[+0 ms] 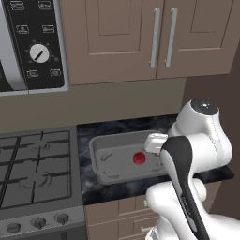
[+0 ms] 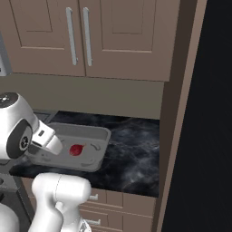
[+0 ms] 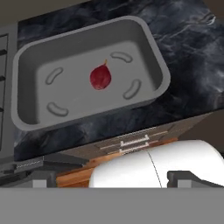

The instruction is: Pick the mango and pear from the fridge and place them inside the tupperware on the counter.

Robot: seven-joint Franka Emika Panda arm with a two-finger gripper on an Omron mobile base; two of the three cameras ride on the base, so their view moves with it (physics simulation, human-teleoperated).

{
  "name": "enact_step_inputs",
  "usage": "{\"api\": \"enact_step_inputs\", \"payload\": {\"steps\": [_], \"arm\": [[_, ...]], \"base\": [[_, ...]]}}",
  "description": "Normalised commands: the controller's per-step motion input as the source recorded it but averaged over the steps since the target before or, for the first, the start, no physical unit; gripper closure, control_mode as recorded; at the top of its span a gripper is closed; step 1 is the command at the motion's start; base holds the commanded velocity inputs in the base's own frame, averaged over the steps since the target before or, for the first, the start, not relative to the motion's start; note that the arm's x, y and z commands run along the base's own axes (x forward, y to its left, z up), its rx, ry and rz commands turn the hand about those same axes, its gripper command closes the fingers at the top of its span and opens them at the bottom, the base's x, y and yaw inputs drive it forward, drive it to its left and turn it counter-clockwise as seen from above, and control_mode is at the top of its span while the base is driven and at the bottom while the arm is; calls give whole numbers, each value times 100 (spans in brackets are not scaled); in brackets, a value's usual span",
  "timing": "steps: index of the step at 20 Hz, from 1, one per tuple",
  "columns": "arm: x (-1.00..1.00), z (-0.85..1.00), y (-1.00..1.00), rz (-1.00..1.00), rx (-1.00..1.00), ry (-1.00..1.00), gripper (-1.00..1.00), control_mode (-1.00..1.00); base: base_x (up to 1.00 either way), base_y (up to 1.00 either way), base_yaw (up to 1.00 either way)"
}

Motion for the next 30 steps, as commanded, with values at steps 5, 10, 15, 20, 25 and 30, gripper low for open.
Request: {"api": "enact_step_inputs", "payload": {"steps": [5, 10, 15, 20, 25, 30], "arm": [[-12, -6, 0, -1, 0, -5, -100, 100], [0, 0, 0, 0, 0, 0, -100, 100], [0, 0, 0, 0, 0, 0, -100, 100], [0, 0, 0, 0, 0, 0, -100, 100], [0, 0, 0, 0, 0, 0, -100, 100], [0, 0, 0, 0, 0, 0, -100, 100]], "base": [[-73, 11, -17], [-99, 34, -44], [-94, 37, -69], [-73, 7, -100], [-16, -39, -100], [15, -74, -100]]}}
